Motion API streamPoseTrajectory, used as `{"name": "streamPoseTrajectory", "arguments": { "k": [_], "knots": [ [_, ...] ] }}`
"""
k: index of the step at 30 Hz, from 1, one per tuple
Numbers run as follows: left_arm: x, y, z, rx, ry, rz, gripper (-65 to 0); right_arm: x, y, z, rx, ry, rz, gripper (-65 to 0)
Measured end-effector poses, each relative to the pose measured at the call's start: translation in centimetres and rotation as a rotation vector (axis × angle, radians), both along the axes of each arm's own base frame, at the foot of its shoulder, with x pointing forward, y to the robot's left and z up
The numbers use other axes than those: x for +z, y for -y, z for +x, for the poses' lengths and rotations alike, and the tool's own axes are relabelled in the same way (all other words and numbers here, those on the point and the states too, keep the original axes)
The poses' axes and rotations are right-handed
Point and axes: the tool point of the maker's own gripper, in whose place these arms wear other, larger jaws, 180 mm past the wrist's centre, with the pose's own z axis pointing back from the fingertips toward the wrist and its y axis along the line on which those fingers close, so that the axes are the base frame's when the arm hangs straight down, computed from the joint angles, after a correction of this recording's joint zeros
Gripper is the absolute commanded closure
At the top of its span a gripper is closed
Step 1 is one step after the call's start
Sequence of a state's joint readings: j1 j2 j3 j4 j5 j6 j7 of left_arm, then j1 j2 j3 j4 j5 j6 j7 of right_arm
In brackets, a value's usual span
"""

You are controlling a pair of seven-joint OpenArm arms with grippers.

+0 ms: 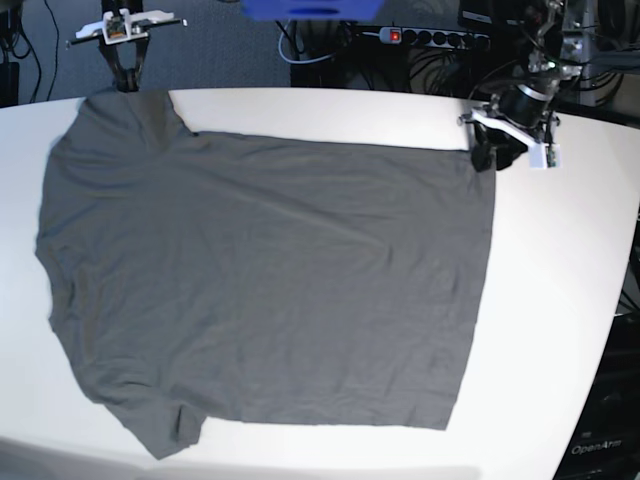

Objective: Fold the T-shirt properly
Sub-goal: 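Lower the left gripper onto the hem corner and pinch it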

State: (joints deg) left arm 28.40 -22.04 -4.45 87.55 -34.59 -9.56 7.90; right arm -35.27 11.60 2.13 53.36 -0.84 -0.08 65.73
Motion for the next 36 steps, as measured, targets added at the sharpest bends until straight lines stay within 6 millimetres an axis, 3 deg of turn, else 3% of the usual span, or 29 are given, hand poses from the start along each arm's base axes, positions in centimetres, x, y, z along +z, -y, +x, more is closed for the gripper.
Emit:
{"name": "streamPoseTrajectory", "arguments": {
  "k": [7,25,27,31,36],
  "knots": [
    [-0.8,-0.6,1.0,0.017,0.028,-0.029,-21.6,0.0,0.0,0.0,0.000,0.000,0.000,-0.6],
    [-1.0,0.3,0.8,0.055,0.051,-0.121,-20.9,0.0,0.0,0.0,0.000,-0.001,0.000,-0.6],
    [-1.1,0.5,0.7,0.054,0.050,-0.128,-17.0,0.0,0.0,0.0,0.000,-0.001,0.000,-0.6],
    [-1.3,0.6,0.5,0.052,0.037,-0.132,-1.5,0.0,0.0,0.0,0.000,-0.001,0.000,-0.6],
    [-1.4,0.7,0.5,0.052,0.036,-0.134,-2.6,0.0,0.0,0.0,0.000,-0.001,0.000,-0.6]
  ]
}}
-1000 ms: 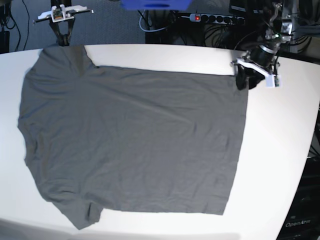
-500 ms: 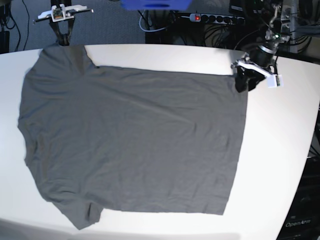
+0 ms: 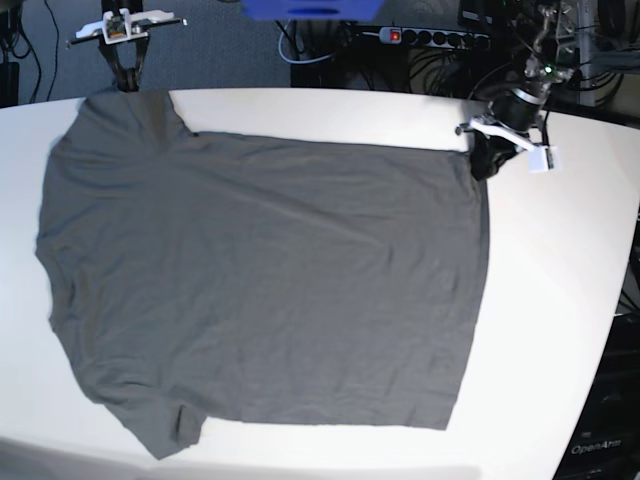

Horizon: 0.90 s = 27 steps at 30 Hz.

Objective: Fold the T-shirt properly
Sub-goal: 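Lower the left gripper onto the hem corner and pinch it, then lift the shirt edge with both grippers, pulling it taut between them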

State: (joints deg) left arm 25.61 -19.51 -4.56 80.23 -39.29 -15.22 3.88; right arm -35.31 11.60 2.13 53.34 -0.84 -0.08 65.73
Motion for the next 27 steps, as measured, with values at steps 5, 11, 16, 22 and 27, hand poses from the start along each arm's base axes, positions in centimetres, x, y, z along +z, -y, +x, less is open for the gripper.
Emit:
{"name": "streamPoseTrajectory", "arguments": {
  "k": [5,11,16,22,27],
  "knots": [
    [0.0,0.0,-0.1,0.002,-0.001,-0.003,-2.6,0.1,0.1,0.0,0.007,0.000,-0.005,-0.7],
    [0.1,-0.4,-0.7,0.031,-0.027,-0.081,-2.6,0.7,1.0,0.5,0.035,0.010,-0.032,-0.7],
    [0.3,-1.4,-0.7,0.039,-0.042,-0.098,-2.6,2.4,1.1,2.1,0.055,0.074,-0.046,-0.7],
    [0.4,-1.9,-0.6,0.026,-0.049,-0.081,-2.6,2.7,1.3,2.2,0.066,0.077,-0.056,-0.7],
    [0.6,-3.7,-0.6,0.063,-0.051,-0.057,-2.6,3.6,2.6,2.6,0.039,0.101,-0.053,-0.7]
  ]
}}
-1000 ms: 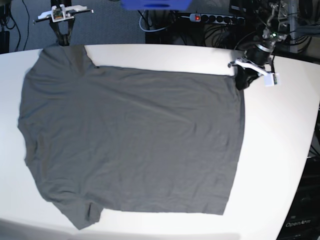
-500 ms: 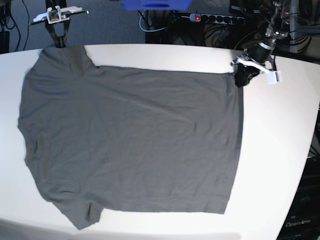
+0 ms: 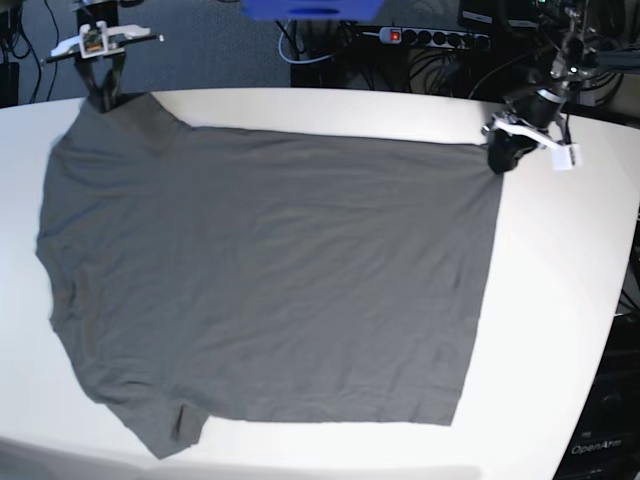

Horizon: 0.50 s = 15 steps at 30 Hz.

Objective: Fold the T-shirt properly
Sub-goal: 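Lift the shirt edge with both grippers, pulling it taut between them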

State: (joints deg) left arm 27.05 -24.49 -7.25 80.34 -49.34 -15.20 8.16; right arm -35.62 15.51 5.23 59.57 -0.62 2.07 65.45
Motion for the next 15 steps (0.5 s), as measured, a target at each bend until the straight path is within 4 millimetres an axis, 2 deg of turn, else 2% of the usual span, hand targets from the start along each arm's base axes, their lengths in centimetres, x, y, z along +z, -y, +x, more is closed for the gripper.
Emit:
{"name": "streamPoseTrajectory", "arguments": {
  "k": [3,8,10,15],
  "knots": [
    [0.1,-0.5,0.0,0.012,0.001,0.009,-2.7,1.3,0.3,0.9,0.005,0.041,0.020,-0.7],
    [1.0,-0.3,0.5,-0.021,0.001,0.035,-2.7,2.1,1.6,1.7,-0.022,0.058,0.012,-0.7],
    [1.6,0.1,0.8,-0.029,0.020,0.031,-2.7,2.0,1.6,2.6,-0.026,0.041,0.005,-0.7],
    [2.0,1.0,1.7,-0.087,-0.016,0.023,-2.7,3.8,1.3,4.6,0.011,0.080,-0.001,-0.7]
  ]
}}
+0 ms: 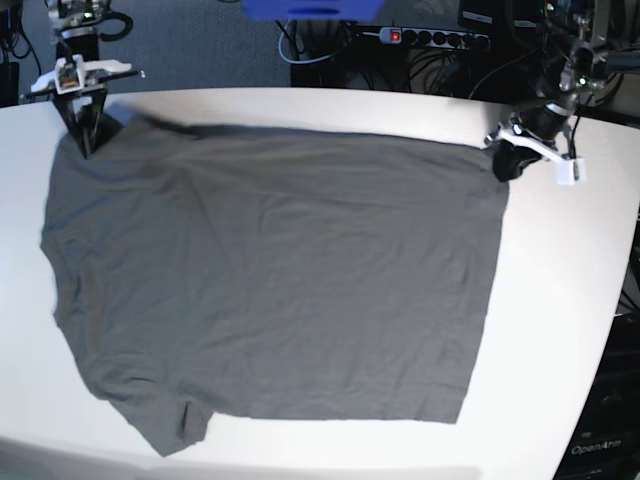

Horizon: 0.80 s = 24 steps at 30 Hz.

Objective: Fold the T-shirt properly
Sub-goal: 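Lift the shirt edge with both grippers, pulling it taut between them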

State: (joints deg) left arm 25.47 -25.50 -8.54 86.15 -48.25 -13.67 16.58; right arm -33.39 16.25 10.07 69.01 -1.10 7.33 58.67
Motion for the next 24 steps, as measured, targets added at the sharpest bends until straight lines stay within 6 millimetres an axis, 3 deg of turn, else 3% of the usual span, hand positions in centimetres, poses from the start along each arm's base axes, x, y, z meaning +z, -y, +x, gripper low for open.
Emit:
{"name": "streamPoseTrajectory", "arguments": {
  "k": [4,9,17,24],
  "knots": [
    [1.5,-1.1,2.0,0.017,0.029,0.007,-2.7,0.6,-0.5,1.7,0.028,0.002,0.033,-0.7],
    [1.9,-0.2,2.4,0.003,0.034,-0.008,-2.7,1.4,-0.8,3.2,0.031,0.029,0.039,-0.7],
    [5.3,1.2,4.6,-0.041,0.119,-0.012,-2.7,2.2,-0.5,6.2,0.020,0.060,0.035,-0.7],
    [6.7,0.7,6.7,-0.015,0.106,-0.044,-2.7,3.2,-0.5,8.0,0.039,0.089,0.064,-0.7]
  ]
}}
